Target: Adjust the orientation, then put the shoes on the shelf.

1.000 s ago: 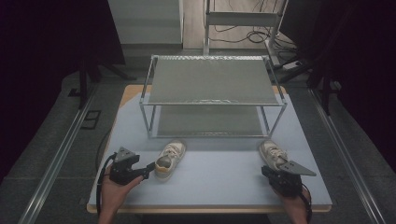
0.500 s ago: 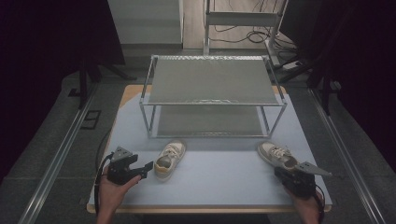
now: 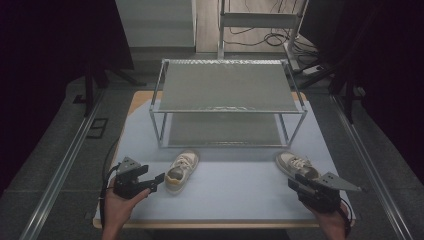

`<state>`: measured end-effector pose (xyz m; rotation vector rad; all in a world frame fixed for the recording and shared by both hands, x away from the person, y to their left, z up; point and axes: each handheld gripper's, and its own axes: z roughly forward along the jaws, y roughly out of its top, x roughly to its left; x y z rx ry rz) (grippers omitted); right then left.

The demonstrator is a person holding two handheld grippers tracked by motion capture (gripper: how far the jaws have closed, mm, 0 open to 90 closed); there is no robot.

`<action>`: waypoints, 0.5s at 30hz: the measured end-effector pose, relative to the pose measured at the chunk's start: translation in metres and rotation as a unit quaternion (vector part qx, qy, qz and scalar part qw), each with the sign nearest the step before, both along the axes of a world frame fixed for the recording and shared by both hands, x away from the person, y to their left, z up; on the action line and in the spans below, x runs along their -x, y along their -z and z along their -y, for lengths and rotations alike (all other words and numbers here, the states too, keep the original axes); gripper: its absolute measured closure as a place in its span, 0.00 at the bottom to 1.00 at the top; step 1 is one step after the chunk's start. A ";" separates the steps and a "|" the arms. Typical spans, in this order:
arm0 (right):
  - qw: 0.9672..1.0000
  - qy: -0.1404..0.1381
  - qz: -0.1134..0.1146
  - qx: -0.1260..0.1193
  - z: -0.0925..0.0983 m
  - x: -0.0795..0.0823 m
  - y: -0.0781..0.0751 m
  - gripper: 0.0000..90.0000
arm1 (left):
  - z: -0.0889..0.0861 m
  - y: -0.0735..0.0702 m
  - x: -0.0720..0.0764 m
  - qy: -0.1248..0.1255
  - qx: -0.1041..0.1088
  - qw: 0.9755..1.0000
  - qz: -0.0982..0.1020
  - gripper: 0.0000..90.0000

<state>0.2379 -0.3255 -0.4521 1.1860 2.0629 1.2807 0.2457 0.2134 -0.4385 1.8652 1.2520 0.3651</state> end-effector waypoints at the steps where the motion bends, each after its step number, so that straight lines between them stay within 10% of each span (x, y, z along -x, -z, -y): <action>1: 1.000 0.000 0.000 0.000 0.000 0.000 0.000 0.64 | 0.000 0.000 0.000 0.000 0.000 1.000 0.000 0.32; 15: 0.999 0.035 0.010 0.010 0.020 -0.013 -0.014 0.37 | 0.011 -0.009 0.005 0.022 -0.007 1.000 -0.005 0.32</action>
